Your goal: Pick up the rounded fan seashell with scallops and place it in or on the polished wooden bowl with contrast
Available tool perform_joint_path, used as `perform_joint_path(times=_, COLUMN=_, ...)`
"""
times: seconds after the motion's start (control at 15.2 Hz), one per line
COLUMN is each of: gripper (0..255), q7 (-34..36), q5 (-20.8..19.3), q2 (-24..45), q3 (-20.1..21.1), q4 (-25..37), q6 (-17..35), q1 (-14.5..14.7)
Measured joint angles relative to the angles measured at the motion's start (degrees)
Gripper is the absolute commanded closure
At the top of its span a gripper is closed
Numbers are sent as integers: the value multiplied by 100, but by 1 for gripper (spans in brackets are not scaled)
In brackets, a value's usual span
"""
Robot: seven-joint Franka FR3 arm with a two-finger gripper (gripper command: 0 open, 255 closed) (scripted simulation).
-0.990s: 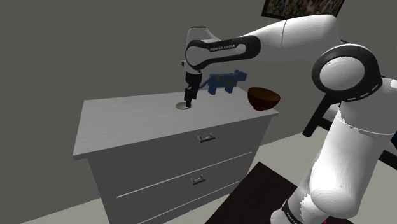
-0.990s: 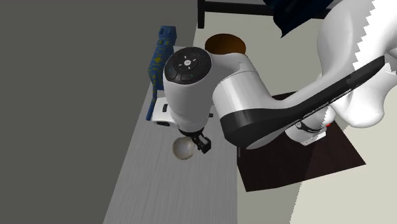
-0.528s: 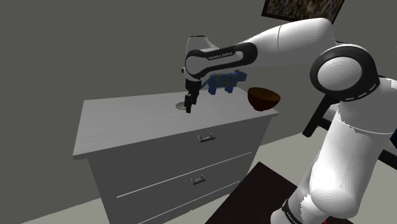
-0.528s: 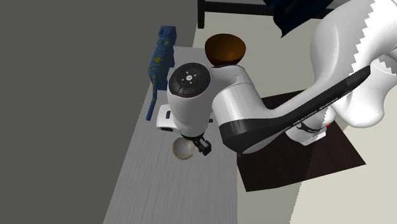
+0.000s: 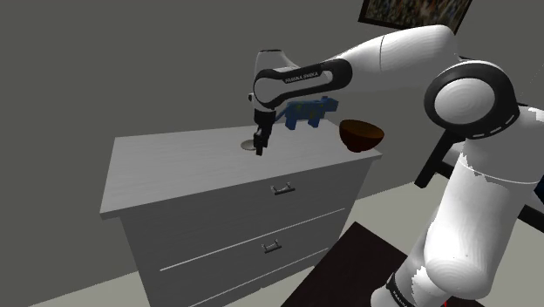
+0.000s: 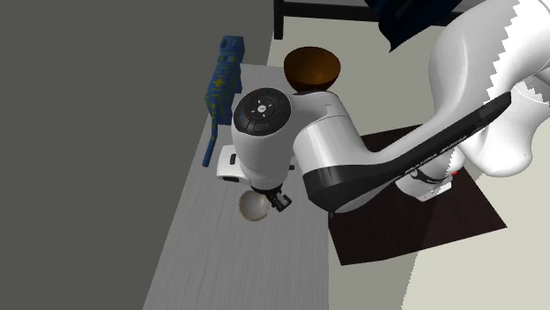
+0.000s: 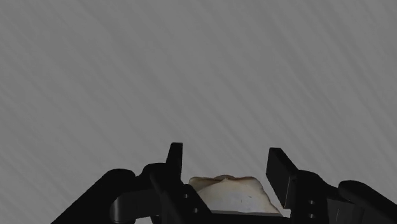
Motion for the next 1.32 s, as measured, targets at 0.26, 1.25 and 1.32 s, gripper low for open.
perform_joint_path(times=0.26, gripper=255, q7=1, q5=6, q2=-13, q3=10, q4=8, q6=-2, q1=8)
perform_joint_path(times=1.25, gripper=255, q7=-23, q5=4, q2=-101, q3=1, q4=570, q6=-670, q1=0)
perform_joint_path(times=1.32, gripper=255, q7=-21, q5=4, q2=-116, q3=2, q4=627, q6=-742, q1=3)
